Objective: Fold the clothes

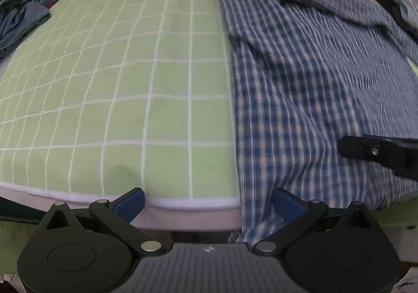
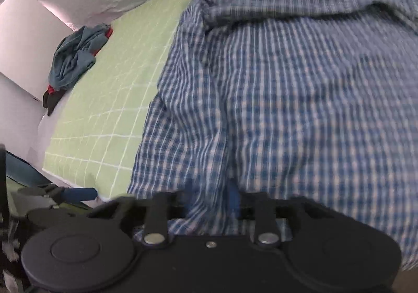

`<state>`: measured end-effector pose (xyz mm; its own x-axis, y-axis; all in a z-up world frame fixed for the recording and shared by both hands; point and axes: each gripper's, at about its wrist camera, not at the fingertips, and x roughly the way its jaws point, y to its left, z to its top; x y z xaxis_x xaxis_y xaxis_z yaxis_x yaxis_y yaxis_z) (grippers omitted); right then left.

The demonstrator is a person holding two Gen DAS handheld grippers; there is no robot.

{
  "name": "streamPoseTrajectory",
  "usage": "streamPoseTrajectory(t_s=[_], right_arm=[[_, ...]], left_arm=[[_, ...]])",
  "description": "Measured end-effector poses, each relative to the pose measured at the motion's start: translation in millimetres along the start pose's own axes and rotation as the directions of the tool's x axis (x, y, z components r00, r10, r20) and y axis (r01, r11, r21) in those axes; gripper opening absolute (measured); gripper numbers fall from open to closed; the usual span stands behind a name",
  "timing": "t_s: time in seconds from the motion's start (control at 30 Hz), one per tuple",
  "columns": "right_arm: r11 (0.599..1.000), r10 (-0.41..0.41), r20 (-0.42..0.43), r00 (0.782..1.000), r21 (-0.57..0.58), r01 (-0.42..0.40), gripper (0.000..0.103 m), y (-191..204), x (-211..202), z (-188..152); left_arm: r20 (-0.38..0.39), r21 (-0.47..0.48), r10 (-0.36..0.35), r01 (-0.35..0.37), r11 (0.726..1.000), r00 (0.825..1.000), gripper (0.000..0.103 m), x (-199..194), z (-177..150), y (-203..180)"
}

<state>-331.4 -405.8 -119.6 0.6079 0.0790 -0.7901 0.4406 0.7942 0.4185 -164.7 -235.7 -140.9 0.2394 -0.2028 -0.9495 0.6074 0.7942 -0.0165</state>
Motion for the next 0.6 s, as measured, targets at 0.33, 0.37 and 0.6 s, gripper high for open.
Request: streamPoseTrajectory(t_s=[0.33, 0.37, 0.6], right_arm=[[0.987, -0.155, 0.115, 0.981, -0.023, 0.158, 0.086, -31.1, -15.0, 41.4], [0.984, -0.174, 0.127, 0.976, -0.022, 0.179, 0.090, -34.5, -15.2, 46.9], [0.954, -0.295, 0.196, 0.935, 0.117, 0.277, 0.097, -86.6, -24.7, 91.7]], left_arm=[[0.110, -0.150, 0.021, -0.005, 0.989, 0.994, 0.103, -12.5, 72.6, 24.1], [0.120, -0.162, 0.020, -0.001, 0.987, 0.993, 0.103, -13.0, 82.3, 24.9], [0.178, -0.188, 0.044, -0.010, 0.982, 0.983, 0.103, -9.8, 149.6, 21.2]])
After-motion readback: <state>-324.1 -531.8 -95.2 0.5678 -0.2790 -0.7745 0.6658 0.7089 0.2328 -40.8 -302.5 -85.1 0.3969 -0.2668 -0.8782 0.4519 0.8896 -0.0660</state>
